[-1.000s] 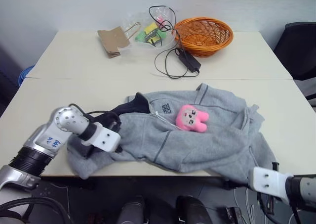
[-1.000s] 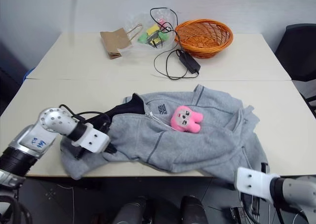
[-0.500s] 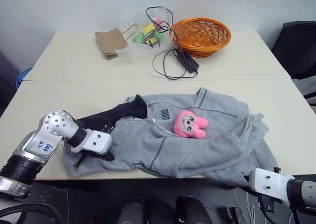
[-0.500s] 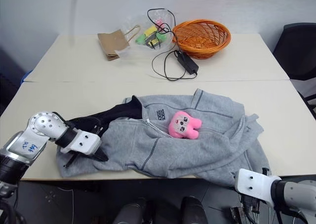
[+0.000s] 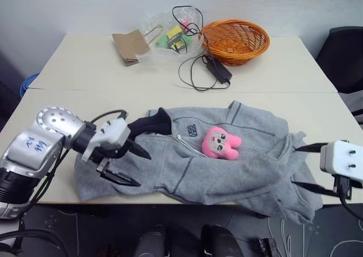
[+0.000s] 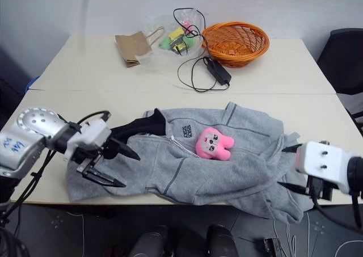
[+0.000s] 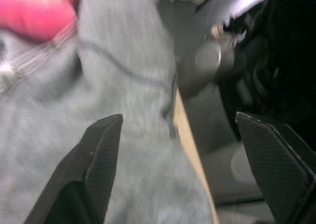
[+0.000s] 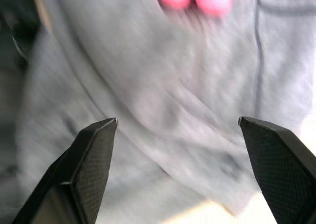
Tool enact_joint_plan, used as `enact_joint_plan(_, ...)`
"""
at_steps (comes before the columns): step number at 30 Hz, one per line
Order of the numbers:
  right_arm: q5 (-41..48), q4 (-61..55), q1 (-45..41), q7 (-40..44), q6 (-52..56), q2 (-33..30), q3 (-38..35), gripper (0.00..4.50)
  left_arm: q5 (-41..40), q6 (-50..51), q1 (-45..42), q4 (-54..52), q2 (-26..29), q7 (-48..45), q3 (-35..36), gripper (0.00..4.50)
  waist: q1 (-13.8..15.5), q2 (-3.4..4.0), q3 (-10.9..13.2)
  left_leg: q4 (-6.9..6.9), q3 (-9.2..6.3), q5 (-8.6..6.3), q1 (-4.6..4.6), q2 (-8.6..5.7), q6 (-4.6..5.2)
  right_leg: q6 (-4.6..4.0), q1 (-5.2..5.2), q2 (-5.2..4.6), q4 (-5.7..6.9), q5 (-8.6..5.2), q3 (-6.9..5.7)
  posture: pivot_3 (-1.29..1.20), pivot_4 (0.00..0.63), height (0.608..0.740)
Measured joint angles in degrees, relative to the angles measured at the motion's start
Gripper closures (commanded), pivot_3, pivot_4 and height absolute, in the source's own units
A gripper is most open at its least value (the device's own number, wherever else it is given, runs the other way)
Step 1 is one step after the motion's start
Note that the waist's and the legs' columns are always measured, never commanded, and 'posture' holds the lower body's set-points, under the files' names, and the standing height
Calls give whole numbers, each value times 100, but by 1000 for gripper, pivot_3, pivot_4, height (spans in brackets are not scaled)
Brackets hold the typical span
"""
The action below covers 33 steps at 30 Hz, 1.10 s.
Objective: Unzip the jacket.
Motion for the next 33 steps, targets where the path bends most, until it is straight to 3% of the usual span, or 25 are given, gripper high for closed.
enact_joint_plan(5,-205,802,-1310,-89,-329,41,1665,384,-46,100,-179,-33,-214,2,-51,752,-92,1,4,2,4,12,-4,2,-11,1,-8,8,9,-5,0,0,150,740)
enact_joint_plan(9,-143,1014,-1817,178,-275,201,2471,384,-17,118,-281,-32,-464,7,-147,752,-106,0,7,17,4,13,-11,2,-9,3,-9,10,17,-5,-1,0,150,740)
enact_joint_plan(12,-18,1059,-2077,328,-147,243,2698,993,-9,132,-393,-30,-562,9,-152,729,-96,0,11,34,0,11,-17,2,-5,5,-9,6,19,-6,-3,0,150,740)
enact_joint_plan(21,365,905,-2001,540,223,343,2751,3926,180,110,-412,-26,-859,13,-161,729,-94,1,11,46,-13,8,-26,4,-8,5,-8,4,20,-6,-13,0,150,740)
enact_joint_plan(23,571,711,-1731,647,389,309,2507,4454,243,87,-440,-12,-880,13,-165,729,-84,3,13,49,-17,8,-31,3,-7,5,-8,3,19,-5,-16,0,150,740)
enact_joint_plan(28,1418,-487,-389,1284,1290,153,910,4454,435,-82,-527,45,-959,12,-204,729,4,7,15,55,-42,6,-49,6,-6,5,-8,4,17,-5,-37,0,150,740)
enact_joint_plan(31,2071,-1829,1352,1733,2147,336,-756,4454,479,-107,-554,95,-990,11,-208,729,94,11,15,64,-84,6,-76,5,-5,5,-3,6,19,-5,-63,0,150,740)
enact_joint_plan(33,2293,-2663,2537,1761,2331,741,-1468,4454,503,-139,-553,169,-1002,11,-207,729,148,6,13,64,-93,5,-79,5,-5,6,3,9,12,-5,-67,0,150,740)
